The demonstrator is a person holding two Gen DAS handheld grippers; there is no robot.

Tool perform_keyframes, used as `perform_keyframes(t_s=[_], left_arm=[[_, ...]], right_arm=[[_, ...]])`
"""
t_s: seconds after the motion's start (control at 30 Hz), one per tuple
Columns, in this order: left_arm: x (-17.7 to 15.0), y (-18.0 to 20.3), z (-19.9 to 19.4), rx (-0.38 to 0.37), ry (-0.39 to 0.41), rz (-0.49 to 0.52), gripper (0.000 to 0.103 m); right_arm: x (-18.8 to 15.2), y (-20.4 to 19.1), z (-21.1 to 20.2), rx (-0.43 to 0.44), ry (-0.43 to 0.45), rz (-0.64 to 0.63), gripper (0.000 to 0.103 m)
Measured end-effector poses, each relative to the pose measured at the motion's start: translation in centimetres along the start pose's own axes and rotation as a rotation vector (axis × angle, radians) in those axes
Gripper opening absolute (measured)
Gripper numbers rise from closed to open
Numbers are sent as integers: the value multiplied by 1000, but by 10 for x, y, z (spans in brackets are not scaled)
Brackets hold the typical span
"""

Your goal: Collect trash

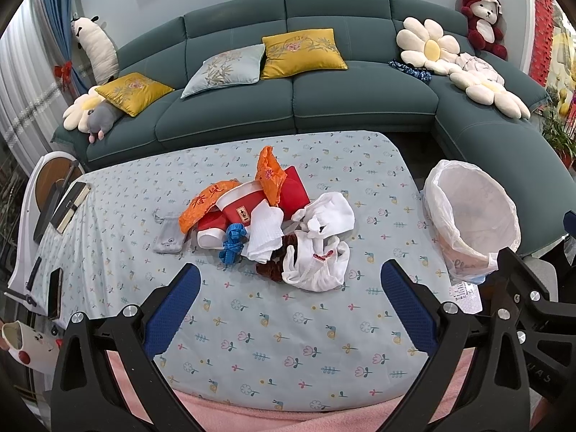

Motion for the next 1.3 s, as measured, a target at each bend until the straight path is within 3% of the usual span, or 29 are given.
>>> perform_keyframes(t_s=[0.73,1.3], left_arm=[[6,8,-4,-12,14,0,96],[5,-10,-7,-56,48,-35,96]], right_arm=[[3,2,-6,-13,10,1,96],[13,1,-19,-35,67,34,96]])
Point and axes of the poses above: each gripper's, at about its wrist camera, not at the fingertips, and z roughly the way its jaws point, y to its right, x to its top, the point moved 2 cm from there along z, roughly the way its jaws point, and after that the axes turned 3 degrees about z, right-handed, at the moved point
